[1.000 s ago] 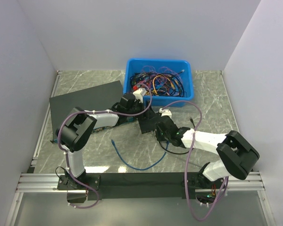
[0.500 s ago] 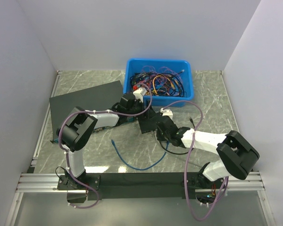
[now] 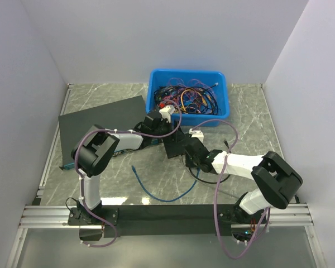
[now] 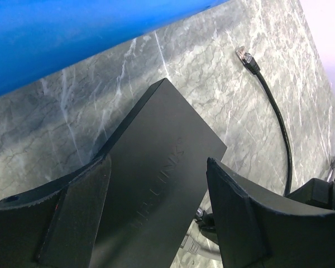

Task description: Insert the plug into the switch port

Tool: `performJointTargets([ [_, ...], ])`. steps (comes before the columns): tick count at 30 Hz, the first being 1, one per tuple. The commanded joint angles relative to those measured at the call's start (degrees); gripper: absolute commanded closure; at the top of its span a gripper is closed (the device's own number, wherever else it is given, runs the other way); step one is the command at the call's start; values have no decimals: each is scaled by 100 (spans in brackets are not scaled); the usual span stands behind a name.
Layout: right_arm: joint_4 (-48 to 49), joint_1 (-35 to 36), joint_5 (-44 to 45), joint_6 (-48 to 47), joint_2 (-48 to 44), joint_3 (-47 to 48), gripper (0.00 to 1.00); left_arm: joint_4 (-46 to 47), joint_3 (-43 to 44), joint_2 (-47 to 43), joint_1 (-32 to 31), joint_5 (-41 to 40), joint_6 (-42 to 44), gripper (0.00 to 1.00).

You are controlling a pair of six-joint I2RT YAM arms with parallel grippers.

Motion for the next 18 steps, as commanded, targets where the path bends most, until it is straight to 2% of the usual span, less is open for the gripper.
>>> performJointTargets([
  [1, 58, 36, 112, 17, 33, 209, 100, 225, 196, 75, 17, 142, 75, 25],
  [18, -91, 36, 253, -264, 182, 763, 100, 295, 178, 260, 17, 265, 57, 26],
])
